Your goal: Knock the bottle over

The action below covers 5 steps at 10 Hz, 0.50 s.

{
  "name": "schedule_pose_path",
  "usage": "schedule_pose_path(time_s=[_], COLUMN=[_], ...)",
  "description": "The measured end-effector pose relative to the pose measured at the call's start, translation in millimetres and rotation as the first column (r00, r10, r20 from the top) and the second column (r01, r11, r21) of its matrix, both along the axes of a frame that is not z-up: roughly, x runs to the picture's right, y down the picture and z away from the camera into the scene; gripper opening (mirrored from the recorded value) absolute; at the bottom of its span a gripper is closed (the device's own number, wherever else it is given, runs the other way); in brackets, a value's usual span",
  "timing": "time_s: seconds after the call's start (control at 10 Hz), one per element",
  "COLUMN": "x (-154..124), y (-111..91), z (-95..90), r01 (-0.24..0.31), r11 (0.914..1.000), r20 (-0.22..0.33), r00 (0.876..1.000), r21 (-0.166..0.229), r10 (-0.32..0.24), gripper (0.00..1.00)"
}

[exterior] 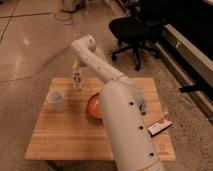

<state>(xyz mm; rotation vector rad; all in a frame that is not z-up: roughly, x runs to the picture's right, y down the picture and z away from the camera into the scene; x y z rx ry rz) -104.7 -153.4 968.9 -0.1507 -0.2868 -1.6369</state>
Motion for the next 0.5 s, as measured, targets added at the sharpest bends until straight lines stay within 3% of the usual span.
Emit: schedule_pose_path(time_s=[0.2,0.3,0.5], x=[20.4,22.8,27.8], y=[1.3,7.6,10.1], z=[10.3,12.0,12.4], r01=[-0.011,-0.015,-0.020], r11=[0.9997,0.9985,0.9976], r20=[-0.030,-0.016,-0.011], r00=[0.999,1.000,1.000], r21=[-0.022,-0.052,-0.066], r10=[0.011,0.014,0.020], gripper=[0.80,0.80,0.80])
